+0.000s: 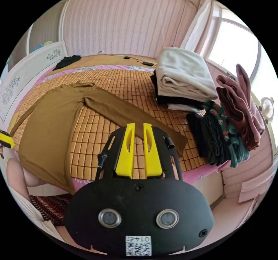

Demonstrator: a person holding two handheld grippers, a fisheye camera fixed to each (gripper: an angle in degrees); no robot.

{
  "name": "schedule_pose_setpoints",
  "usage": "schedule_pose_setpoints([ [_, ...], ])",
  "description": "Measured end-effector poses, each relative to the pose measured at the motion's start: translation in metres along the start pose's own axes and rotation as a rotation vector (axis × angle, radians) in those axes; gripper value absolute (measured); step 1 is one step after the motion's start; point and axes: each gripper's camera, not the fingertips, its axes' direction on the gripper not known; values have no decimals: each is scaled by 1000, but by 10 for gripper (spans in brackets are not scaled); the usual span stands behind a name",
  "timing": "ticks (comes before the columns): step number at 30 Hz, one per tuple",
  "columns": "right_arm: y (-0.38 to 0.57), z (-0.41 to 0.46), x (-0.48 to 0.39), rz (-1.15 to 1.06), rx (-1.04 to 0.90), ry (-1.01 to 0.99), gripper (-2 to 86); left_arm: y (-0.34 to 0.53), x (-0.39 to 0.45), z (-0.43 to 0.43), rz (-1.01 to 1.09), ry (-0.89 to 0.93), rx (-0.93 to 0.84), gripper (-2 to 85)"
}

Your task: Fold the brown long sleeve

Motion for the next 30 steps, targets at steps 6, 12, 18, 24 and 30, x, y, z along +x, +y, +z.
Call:
schedule_pose_setpoints([
  [6, 68, 56, 109, 397, 4, 81, 81, -105, 67, 20, 271, -61, 173, -1],
  [12, 105, 89, 149, 524, 17, 64, 160, -216, 133, 96, 439, 18, 247, 56],
  [18, 124, 121, 174, 564, -69, -8, 143, -312, 208, 169, 647, -83, 194, 70],
  [24, 143, 136, 199, 609, -54, -64, 119, -391, 246, 239, 643, -125, 171, 73],
  [30, 140, 153, 200, 552, -108, 59, 87, -449, 266, 302, 541, -114, 93, 80],
])
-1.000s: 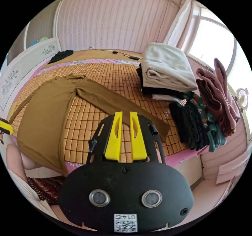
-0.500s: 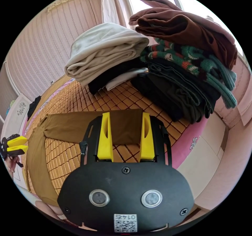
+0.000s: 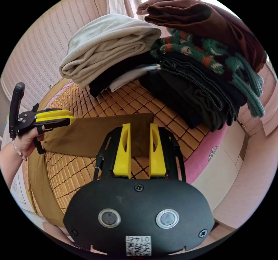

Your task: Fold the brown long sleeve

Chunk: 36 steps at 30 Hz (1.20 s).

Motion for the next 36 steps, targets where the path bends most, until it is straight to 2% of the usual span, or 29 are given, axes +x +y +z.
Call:
schedule_pose_setpoints([
  [3, -3, 7, 6, 17, -1, 56, 48, -13, 5, 26, 14, 0, -65, 77],
  [8, -10, 18, 20, 49, -2, 8, 6, -15, 19, 40, 79, 27, -46, 2],
  [16, -19, 26, 48, 153, 16, -131, 3, -14, 16, 41, 22, 51, -62, -9],
  [21, -24, 27, 52, 171, 50, -175, 3, -7, 12, 29, 59, 33, -35, -10],
  [25, -32, 14, 51, 147, 159, -239, 2, -2, 1, 10, 74, 39, -8, -10],
  [33, -50, -20, 58, 93, 388, -734, 2, 56, -39, -72, -19, 72, 114, -10],
  [36, -72, -60, 13, -121, 391, -866, 2, 101, -59, -125, -44, 22, 175, -10],
])
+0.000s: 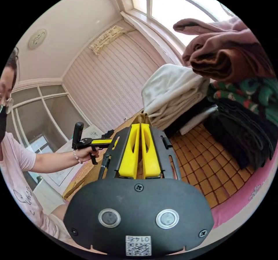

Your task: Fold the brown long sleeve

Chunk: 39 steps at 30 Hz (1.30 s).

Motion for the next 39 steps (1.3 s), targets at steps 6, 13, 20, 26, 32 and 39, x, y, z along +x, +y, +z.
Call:
schedule_pose_setpoints([
  [6, -44, 55, -199, -357, -150, -516, 2, 111, -48, -153, -154, -53, 169, -9],
  [13, 77, 188, -409, -510, -777, -831, 8, 324, -81, -275, -523, -193, 178, 15],
  [20, 193, 235, -479, -788, -1117, -515, 50, 492, -81, -304, -833, -115, 57, 64],
  [26, 179, 251, -491, -745, -1154, -379, 57, 524, -62, -312, -841, 37, 23, 51],
  [32, 185, 269, -540, -847, -1198, -305, 66, 498, -37, -286, -686, 74, -139, 72],
  [39, 221, 280, -595, -1098, -1239, -185, 47, 483, -36, -273, -610, 68, -284, 78],
])
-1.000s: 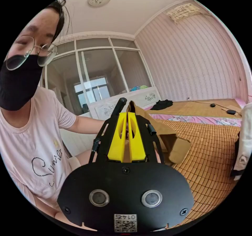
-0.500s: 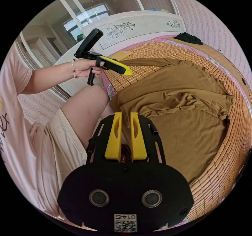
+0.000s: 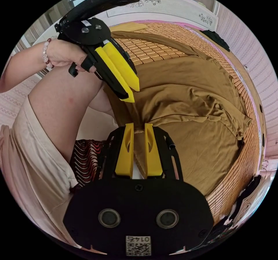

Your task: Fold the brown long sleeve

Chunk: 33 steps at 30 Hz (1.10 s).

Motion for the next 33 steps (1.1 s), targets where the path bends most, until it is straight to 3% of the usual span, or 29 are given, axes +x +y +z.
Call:
schedule_pose_setpoints([
  [4, -22, -23, -2, -12, -52, 26, 18, -6, -6, -6, -9, -14, -31, 27],
  [9, -43, -91, -1, -17, 40, -82, 22, -3, -8, -53, 17, 12, -8, -8],
  [16, -60, -103, 31, -27, 9, -240, 91, 0, -41, -66, -25, -62, -97, -9],
  [20, -38, -125, 123, 130, -11, -29, 91, -2, -51, -78, -86, -178, -101, -7],
  [23, -17, -134, 209, 348, -27, 94, 80, -10, -32, -103, -42, -143, -4, -4],
  [29, 20, -120, 326, 808, 20, 20, 67, -48, 13, -69, 18, -30, 2, 46],
  [33, 37, -121, 342, 872, 61, -61, 18, -55, 18, -55, 29, -62, -17, 33],
])
